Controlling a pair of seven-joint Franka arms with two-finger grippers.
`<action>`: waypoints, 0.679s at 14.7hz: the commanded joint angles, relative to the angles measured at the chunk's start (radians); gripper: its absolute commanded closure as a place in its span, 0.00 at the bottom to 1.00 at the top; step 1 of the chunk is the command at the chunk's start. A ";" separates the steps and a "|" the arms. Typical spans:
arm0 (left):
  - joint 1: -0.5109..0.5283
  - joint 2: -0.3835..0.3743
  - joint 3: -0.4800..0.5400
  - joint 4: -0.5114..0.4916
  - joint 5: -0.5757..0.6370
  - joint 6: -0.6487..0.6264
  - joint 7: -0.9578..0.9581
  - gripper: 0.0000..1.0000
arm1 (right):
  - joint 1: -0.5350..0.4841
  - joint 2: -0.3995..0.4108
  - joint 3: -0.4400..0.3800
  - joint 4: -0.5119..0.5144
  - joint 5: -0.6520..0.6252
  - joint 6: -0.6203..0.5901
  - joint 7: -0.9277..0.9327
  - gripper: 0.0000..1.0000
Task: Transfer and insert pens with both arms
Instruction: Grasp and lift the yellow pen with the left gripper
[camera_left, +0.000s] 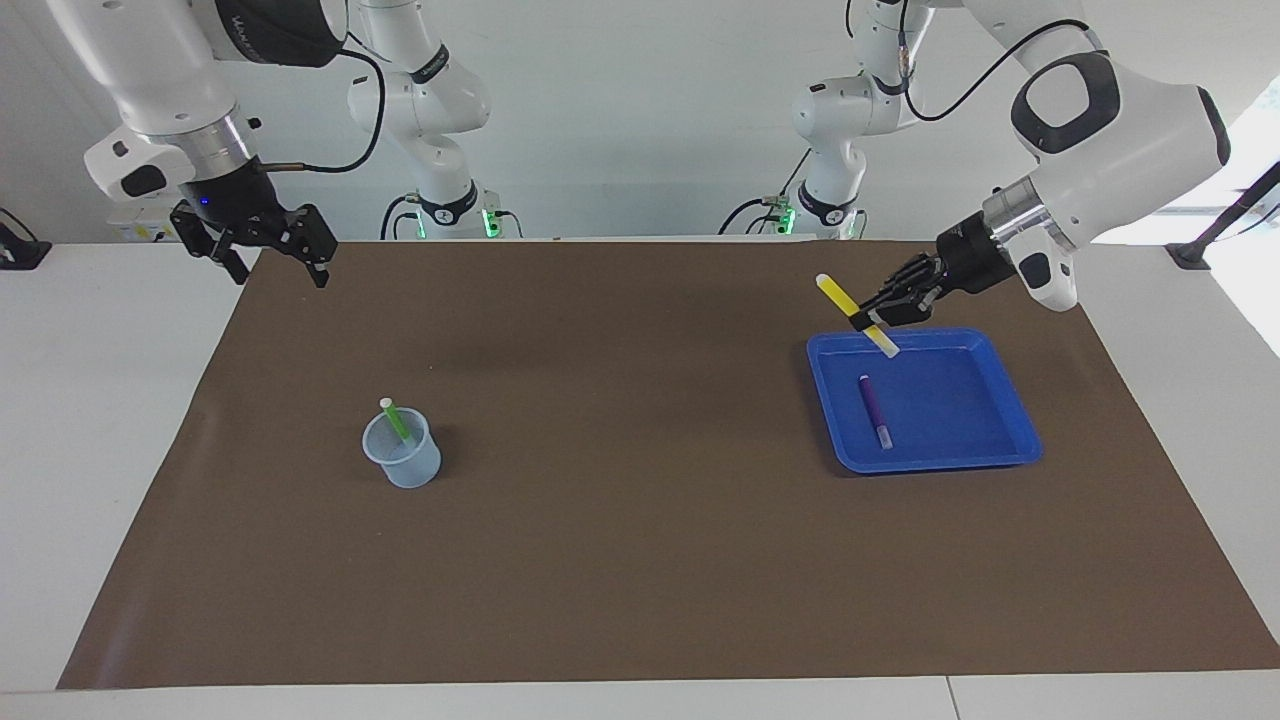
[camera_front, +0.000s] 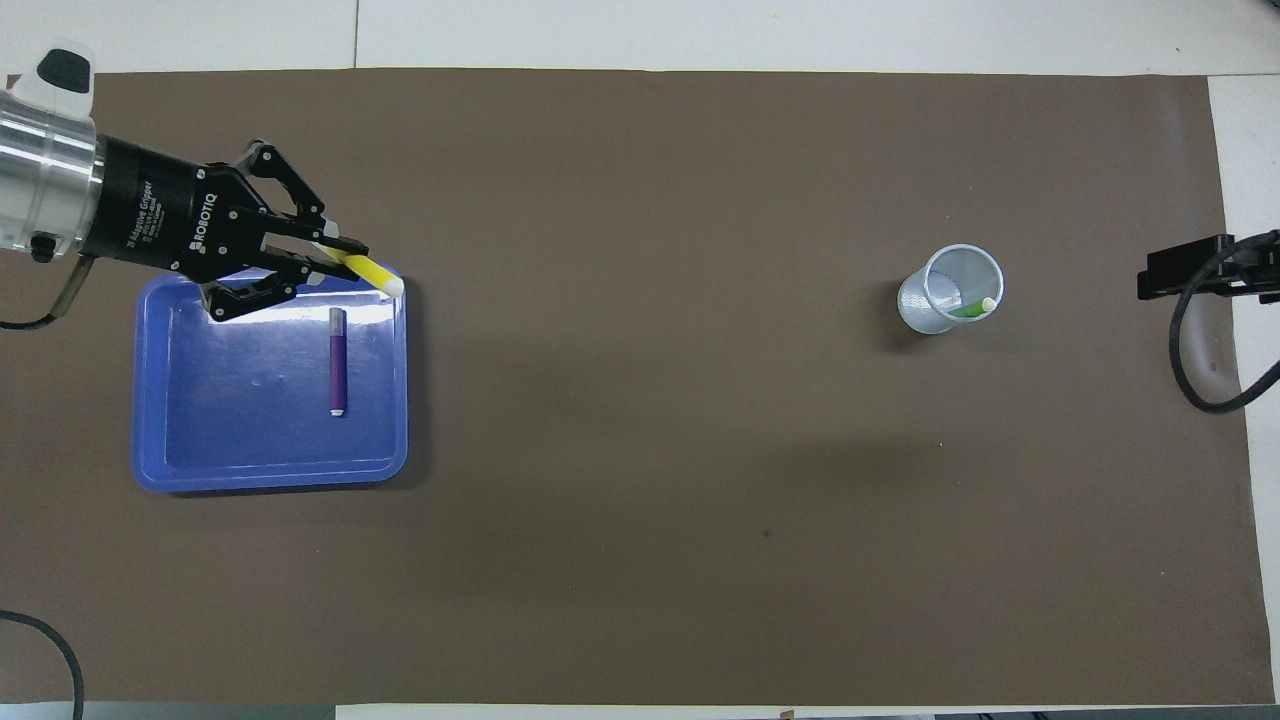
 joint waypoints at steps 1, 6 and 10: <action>-0.017 -0.055 -0.002 -0.094 -0.127 0.004 -0.131 1.00 | -0.011 -0.014 0.029 -0.009 0.015 -0.009 0.017 0.00; -0.164 -0.190 -0.002 -0.369 -0.314 0.215 -0.259 1.00 | -0.011 -0.014 0.102 -0.015 0.162 -0.001 0.123 0.00; -0.301 -0.260 -0.002 -0.533 -0.526 0.447 -0.299 1.00 | -0.009 -0.014 0.216 -0.017 0.297 0.075 0.327 0.00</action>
